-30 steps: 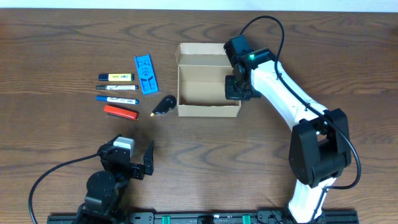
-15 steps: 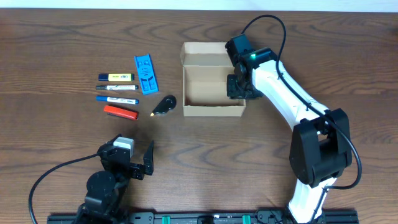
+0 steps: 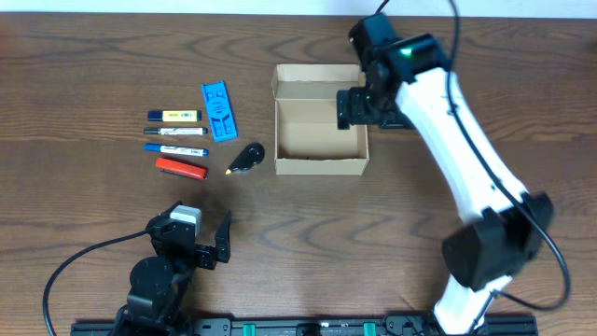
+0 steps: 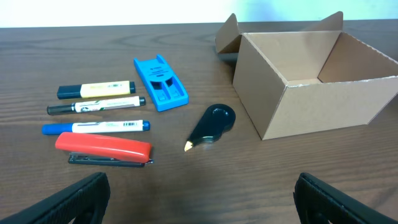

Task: Pack container
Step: 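Release the box and retract the right arm to rest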

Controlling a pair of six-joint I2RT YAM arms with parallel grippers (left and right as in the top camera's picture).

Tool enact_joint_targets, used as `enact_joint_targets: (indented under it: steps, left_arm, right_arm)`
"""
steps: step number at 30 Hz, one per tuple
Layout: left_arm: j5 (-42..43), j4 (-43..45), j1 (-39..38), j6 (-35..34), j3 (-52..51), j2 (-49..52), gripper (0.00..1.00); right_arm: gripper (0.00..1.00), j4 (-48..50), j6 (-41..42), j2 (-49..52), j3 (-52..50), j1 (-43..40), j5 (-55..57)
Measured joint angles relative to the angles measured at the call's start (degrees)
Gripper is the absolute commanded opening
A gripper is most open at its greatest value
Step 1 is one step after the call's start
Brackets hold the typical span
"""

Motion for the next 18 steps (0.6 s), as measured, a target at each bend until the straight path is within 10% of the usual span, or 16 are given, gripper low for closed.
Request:
enact_joint_targets:
  steps: [18]
  left_arm:
    - [0.0,0.02,0.0,0.0,0.0,0.0,0.95]
  right_arm:
    - [0.99,2.27,-10.38,-41.27,-24.9,-3.48,-2.29]
